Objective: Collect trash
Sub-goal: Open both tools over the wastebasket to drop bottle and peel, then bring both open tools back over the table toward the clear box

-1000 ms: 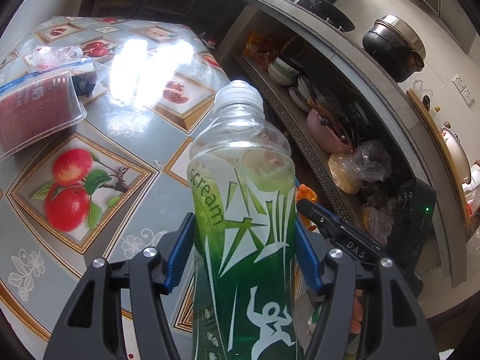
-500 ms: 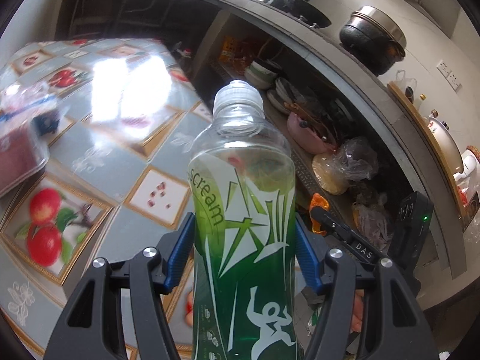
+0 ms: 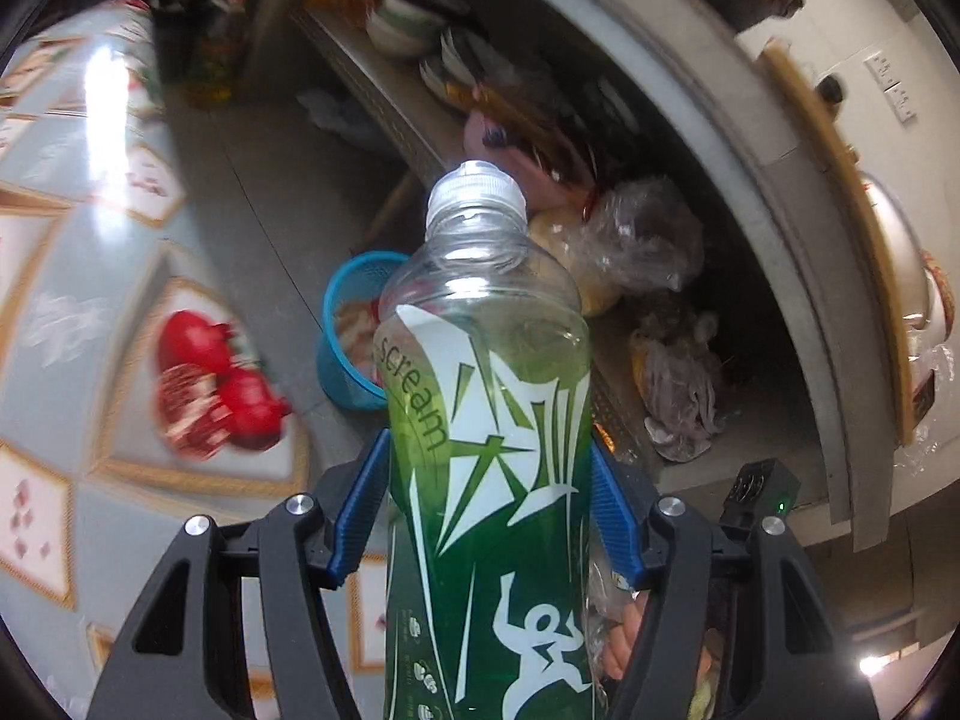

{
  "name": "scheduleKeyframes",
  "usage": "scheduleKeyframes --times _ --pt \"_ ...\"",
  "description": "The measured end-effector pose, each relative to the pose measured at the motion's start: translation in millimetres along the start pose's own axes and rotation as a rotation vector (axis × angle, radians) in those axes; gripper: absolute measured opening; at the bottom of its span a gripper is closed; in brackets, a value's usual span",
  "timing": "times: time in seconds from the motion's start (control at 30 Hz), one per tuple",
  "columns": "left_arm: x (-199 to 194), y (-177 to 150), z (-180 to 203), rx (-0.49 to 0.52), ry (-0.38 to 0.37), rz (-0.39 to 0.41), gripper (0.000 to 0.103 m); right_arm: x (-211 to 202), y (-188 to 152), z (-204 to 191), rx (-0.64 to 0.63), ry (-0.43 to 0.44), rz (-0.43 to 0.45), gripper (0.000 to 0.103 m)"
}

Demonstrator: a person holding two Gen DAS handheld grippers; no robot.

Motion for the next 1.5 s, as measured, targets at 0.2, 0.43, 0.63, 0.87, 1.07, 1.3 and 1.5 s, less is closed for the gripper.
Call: scheduleKeyframes --times 0.2,0.43,0.63,0.87,1.07,1.3,1.5 --pt "101 39 22 -0.01 0.095 -0.159 0.061 58 7 36 0.08 0.028 -0.069 0.01" --pt "202 96 31 0.014 0.235 -0.163 0.062 146 39 73 0.144 -0.015 -0.08 0.02" --pt "225 122 17 -0.018 0.278 -0.082 0.067 196 22 102 0.203 -0.065 -0.137 0.043" --pt "179 111 21 0.04 0.212 -0.053 0.067 161 -10 88 0.14 -0.094 -0.116 0.043" --pt "122 80 31 0.107 0.156 -0.011 0.067 111 -23 64 0.073 -0.127 -0.093 0.043" --pt "21 31 28 0.204 0.138 0.13 0.081 41 -20 15 -0.046 -0.125 -0.028 0.057" --pt "-69 -22 5 0.233 0.171 0.338 0.095 -14 -9 -31 -0.162 -0.171 0.028 0.081"
Point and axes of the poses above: each gripper's, at about its wrist camera, not at the fingertips, and x roughly the way its jaws point, z to its right, y to its top, the point moved 3 cm from there along x, roughly the way its jaws point, and after that the axes turned 14 degrees about -x, right-handed, at the moved point
